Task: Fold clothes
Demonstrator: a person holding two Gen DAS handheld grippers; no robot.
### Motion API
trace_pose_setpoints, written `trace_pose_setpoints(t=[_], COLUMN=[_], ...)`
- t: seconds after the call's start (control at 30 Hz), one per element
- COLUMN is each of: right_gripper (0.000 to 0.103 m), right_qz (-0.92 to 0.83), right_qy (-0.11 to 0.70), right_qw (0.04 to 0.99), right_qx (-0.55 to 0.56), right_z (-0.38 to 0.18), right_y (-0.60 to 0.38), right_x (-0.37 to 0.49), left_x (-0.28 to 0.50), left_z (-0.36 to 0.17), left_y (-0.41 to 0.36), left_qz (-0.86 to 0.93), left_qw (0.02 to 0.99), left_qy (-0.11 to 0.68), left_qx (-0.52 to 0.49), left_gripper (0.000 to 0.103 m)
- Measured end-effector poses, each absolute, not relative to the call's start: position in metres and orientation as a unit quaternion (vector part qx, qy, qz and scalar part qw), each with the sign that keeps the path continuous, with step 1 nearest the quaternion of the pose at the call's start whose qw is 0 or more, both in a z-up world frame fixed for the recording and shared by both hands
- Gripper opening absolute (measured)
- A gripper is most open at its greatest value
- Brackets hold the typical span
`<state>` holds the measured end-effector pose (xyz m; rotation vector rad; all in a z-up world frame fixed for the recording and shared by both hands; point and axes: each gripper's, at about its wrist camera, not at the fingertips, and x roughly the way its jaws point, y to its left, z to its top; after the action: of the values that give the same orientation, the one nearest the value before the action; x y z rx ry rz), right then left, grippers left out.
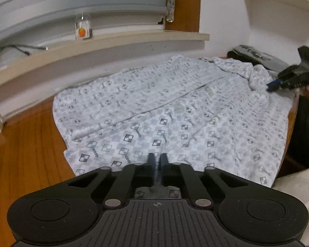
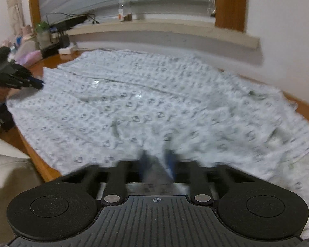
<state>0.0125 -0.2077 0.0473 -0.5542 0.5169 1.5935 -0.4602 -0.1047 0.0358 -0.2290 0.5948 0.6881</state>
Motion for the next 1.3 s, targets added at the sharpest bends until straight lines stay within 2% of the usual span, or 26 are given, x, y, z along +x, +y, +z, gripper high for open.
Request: trace_pose_setpoints(t=[0.27, 0.43, 0.5, 0.53, 0.57, 0.6, 0.63, 0.7, 0.77, 1.0, 1.13, 1.23, 1.3], right_gripper=[0.002, 0.005, 0.007, 0.015, 0.029, 0.036, 0.044, 0.045, 0.045, 0.047, 0.057, 0.057, 0.053], right_qz=[0.669, 0.635, 0.629, 0.626, 0.621, 0.617, 0.615, 0.612, 0.613, 0.566, 0.549, 0.55, 0.552], right_qy=[0.164, 0.174, 0.177, 0.176, 0.174, 0.17, 0.166, 0.161, 0.165, 0.195, 0.216, 0.228, 0.237], right_qw=[0.702, 0.718, 0.722, 0.727, 0.734, 0.741, 0.745, 0.751, 0.751, 0.783, 0.791, 0.787, 0.784], right_qx=[-0.18, -0.227, -0.227, -0.221, -0.213, -0.206, -0.199, -0.187, -0.179, -0.171, -0.162, -0.159, -0.156], right_z=[0.057, 0.032, 0.029, 0.03, 0.032, 0.034, 0.036, 0.039, 0.041, 0.032, 0.023, 0.017, 0.013], right_y=[-0.222, -0.198, -0.199, -0.201, -0.204, -0.208, -0.213, -0.222, -0.231, -0.283, -0.307, -0.313, -0.317], right_x=[0.007, -0.006, -0.007, -0.007, -0.007, -0.007, -0.007, -0.008, -0.009, 0.014, 0.034, 0.043, 0.048], left_x=[-0.466, -0.445, -0.441, -0.439, -0.436, -0.432, -0.424, -0.405, -0.385, -0.319, -0.315, -0.311, -0.311], left_z=[0.056, 0.031, 0.029, 0.031, 0.035, 0.039, 0.042, 0.048, 0.052, 0.035, 0.024, 0.017, 0.015], left_y=[-0.111, -0.096, -0.095, -0.095, -0.095, -0.095, -0.095, -0.096, -0.097, -0.097, -0.094, -0.092, -0.089], left_qz=[0.361, 0.383, 0.395, 0.399, 0.402, 0.403, 0.397, 0.381, 0.362, 0.297, 0.286, 0.277, 0.275], left_qw=[0.894, 0.869, 0.865, 0.865, 0.866, 0.869, 0.873, 0.884, 0.895, 0.914, 0.914, 0.914, 0.911], left_qy=[0.246, 0.295, 0.292, 0.287, 0.281, 0.274, 0.269, 0.258, 0.25, 0.264, 0.273, 0.279, 0.29], left_qx=[-0.098, -0.104, -0.104, -0.101, -0.096, -0.091, -0.087, -0.081, -0.077, -0.086, -0.094, -0.099, -0.101], left_gripper=[0.003, 0.005, 0.01, 0.02, 0.034, 0.041, 0.053, 0.061, 0.074, 0.078, 0.078, 0.078, 0.077])
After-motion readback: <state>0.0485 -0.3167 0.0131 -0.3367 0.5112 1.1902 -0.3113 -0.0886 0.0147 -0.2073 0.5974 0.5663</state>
